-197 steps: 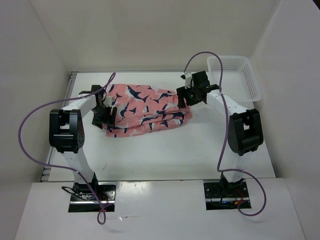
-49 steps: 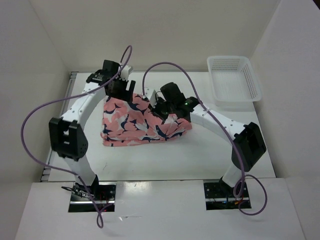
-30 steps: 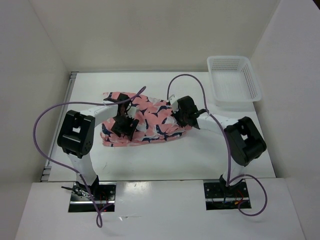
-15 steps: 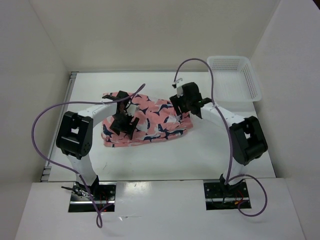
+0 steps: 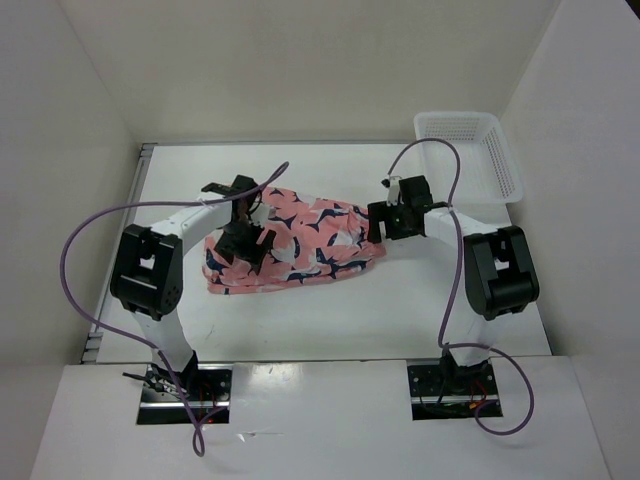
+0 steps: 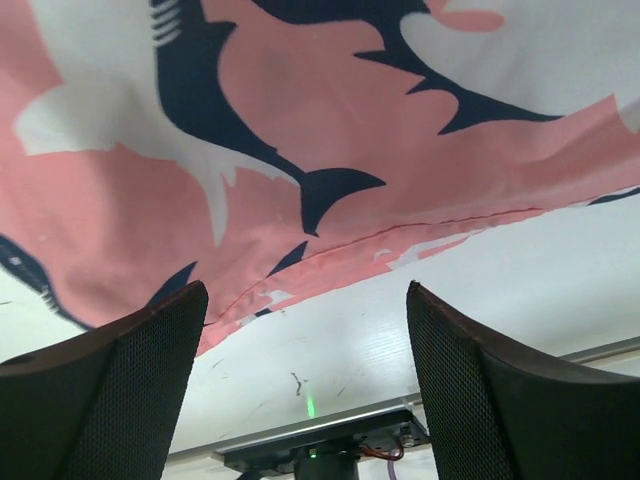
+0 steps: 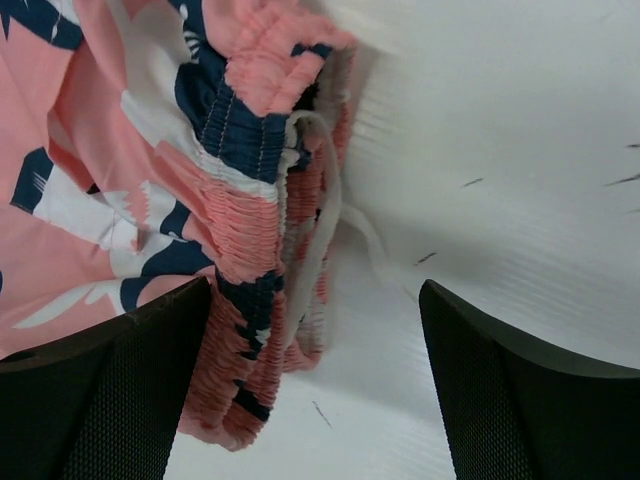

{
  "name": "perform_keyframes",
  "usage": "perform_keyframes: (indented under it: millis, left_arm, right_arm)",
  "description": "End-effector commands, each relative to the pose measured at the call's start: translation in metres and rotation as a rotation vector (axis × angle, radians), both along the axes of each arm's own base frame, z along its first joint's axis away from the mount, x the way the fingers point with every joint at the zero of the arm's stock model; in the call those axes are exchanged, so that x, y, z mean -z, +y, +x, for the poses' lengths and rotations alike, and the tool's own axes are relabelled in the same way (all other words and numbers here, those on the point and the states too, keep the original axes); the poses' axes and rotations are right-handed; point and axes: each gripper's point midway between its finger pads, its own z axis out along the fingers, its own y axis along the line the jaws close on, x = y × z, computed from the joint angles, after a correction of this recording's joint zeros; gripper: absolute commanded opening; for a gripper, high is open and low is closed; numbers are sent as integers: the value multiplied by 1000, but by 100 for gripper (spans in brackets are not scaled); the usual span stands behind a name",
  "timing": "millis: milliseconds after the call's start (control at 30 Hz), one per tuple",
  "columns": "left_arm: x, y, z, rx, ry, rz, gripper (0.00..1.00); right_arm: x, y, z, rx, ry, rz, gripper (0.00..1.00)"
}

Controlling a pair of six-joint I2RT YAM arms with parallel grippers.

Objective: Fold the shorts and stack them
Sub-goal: Fold the shorts

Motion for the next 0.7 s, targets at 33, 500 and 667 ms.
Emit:
perform_keyframes:
  millis: [33, 500, 667]
  left_arm:
    - [-22, 9, 14, -17, -73, 25, 88]
    - [-33, 16, 58, -71, -147, 4, 89]
    - [-38, -4, 90, -51, -191, -52, 91]
  right_arm:
    - [11, 19, -5, -53, 38, 74, 90]
    - [34, 41, -14, -2, 110, 60, 55]
    - [39, 36, -12, 46, 119, 42, 22]
